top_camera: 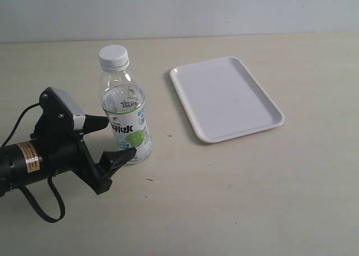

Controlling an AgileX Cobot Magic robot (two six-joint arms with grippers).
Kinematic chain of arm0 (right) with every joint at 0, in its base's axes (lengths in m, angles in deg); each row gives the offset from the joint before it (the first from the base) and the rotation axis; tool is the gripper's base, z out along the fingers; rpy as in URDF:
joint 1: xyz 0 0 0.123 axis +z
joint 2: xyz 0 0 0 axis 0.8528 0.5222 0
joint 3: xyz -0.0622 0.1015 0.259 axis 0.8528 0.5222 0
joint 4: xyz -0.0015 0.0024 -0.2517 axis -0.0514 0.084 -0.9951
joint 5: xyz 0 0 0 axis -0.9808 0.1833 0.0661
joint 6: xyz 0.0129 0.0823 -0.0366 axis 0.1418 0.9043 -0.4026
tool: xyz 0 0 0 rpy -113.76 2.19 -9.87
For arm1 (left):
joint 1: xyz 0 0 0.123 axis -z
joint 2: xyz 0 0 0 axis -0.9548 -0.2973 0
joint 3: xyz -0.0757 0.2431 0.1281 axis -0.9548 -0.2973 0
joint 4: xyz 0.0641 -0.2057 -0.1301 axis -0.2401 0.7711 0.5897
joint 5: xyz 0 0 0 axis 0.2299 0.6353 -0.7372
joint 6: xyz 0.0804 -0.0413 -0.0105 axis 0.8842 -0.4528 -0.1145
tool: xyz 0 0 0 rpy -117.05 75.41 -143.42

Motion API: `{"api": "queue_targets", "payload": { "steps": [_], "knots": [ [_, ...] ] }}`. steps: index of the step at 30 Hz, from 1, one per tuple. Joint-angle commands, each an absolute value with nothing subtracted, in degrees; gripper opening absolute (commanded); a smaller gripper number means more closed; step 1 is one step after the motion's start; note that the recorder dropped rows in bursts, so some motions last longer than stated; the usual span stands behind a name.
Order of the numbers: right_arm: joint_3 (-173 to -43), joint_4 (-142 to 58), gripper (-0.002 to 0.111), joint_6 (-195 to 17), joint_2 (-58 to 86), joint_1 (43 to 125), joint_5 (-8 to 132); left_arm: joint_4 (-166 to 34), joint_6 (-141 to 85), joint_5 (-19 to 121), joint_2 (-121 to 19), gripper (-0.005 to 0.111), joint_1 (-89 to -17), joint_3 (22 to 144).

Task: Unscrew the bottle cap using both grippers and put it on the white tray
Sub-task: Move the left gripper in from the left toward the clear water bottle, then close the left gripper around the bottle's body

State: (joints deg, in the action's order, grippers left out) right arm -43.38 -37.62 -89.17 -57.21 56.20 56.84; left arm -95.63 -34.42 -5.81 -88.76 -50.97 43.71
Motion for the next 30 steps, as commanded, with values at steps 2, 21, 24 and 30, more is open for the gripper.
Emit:
{"api": "queue_targets", "payload": {
  "steps": [2,21,24,30],
  "knots": [
    [-43.12,-37.41,0.003,-89.5,-57.53,55.88,57.42,-96.09,-36.55,-7.38,-89.05,0.08,-50.91,45.19],
    [-43.12,-37.41,0.003,-89.5,-57.53,55.88,57.42,-98.12,-38.58,-13.41,-99.51,0.08,-50.91,52.83],
    [-43.12,-37.41,0.003,-89.5,-57.53,55.88,57.42,-98.67,-38.58,-13.76,-99.63,0.078,-50.91,52.83],
    [-43.12,-37.41,0.003,-89.5,-57.53,55.88,57.42,-98.67,-38.58,-13.74,-99.63,0.031,-50.91,52.83]
  ]
}}
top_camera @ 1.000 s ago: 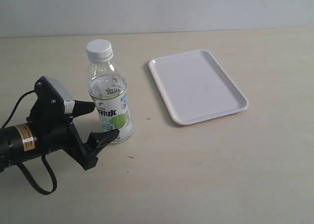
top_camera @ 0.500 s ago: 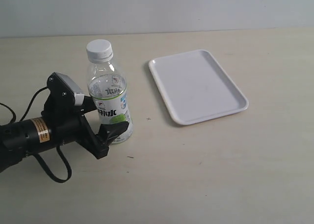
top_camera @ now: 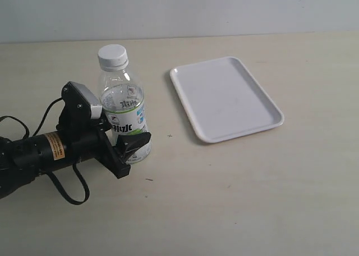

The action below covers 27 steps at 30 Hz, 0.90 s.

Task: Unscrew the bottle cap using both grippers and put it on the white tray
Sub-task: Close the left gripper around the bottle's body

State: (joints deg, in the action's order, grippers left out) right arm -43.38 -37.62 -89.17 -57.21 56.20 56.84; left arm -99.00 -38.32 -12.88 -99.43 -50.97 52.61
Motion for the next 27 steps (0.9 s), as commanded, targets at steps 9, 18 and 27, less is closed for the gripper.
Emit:
{"api": "queue_targets", "payload": {
  "steps": [9,18,27],
  "knots": [
    [-43.12,-37.42,0.003,-89.5,-57.53,55.88,57.54,-98.67,-37.07,-14.32,-99.63,0.0,-50.91,52.83],
    [-43.12,-37.42,0.003,-89.5,-57.53,55.88,57.54,-101.97,-36.45,-18.94,-99.52,0.0,-51.01,52.83],
    [-43.12,-37.42,0.003,-89.5,-57.53,55.88,57.54,-106.2,-36.79,-18.94,-99.31,0.0,-51.01,52.83]
  ]
}}
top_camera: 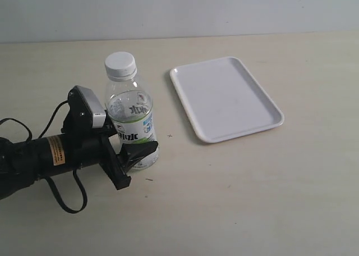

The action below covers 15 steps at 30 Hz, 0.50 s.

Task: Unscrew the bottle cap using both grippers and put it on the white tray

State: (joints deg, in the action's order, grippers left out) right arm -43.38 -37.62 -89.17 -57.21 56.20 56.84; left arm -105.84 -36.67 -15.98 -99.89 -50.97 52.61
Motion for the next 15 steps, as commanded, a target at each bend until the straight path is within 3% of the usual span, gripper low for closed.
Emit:
{"api": "queue_targets", "payload": {
  "steps": [1,15],
  "knots": [
    [-43.12,-37.42,0.003,-89.5,-57.53,55.88,57.54,-106.2,-36.79,-18.94,-99.14,0.0,-51.01,52.83],
    [-43.12,-37.42,0.003,-89.5,-57.53,55.88,57.54,-108.98,-38.22,-18.34,-96.47,0.0,-51.01,52.83]
  ]
}}
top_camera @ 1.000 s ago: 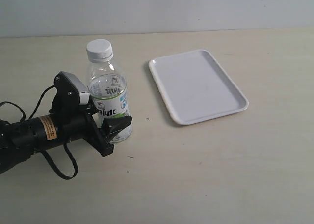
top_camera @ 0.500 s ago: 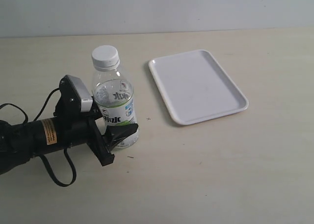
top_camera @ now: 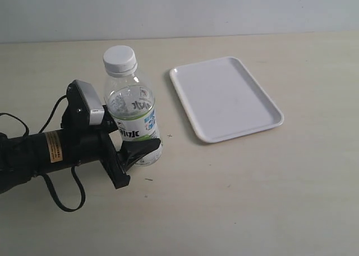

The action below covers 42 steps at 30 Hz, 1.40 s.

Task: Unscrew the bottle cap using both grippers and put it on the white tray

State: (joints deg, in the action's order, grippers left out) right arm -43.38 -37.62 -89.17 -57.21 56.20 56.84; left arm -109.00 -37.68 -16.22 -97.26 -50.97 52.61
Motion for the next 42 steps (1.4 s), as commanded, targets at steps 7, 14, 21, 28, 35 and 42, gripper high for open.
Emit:
{"api": "queue_targets", "payload": {
  "steps": [7,14,21,28,35,42],
  "knots": [
    [-43.12,-37.42,0.003,-89.5,-57.53,55.88,57.54,-108.62,-38.22,-18.29,-96.47,0.0,-51.01,52.83],
    [-43.12,-37.42,0.003,-89.5,-57.53,55.88,57.54,-108.75,-38.27,-18.55,-96.47,0.0,-51.01,52.93],
    [-43.12,-31.27,0.003,-82.97,-57.53,55.88,58.78,-108.75,-38.27,-18.55,-96.47,0.0,-51.01,53.05],
    [-43.12,-27.47,0.003,-76.41,-57.53,55.88,58.52,-108.65,-38.27,-18.55,-96.47,0.0,-51.01,53.05],
    [-43.12,-27.37,0.003,-76.12,-57.53,55.88,60.73,-108.65,-38.27,-18.55,-96.47,0.0,-51.01,53.05],
    [-43.12,-22.94,0.003,-76.0,-57.53,55.88,61.3,-108.53,-38.27,-17.64,-96.47,0.0,-51.01,53.05]
  ]
}}
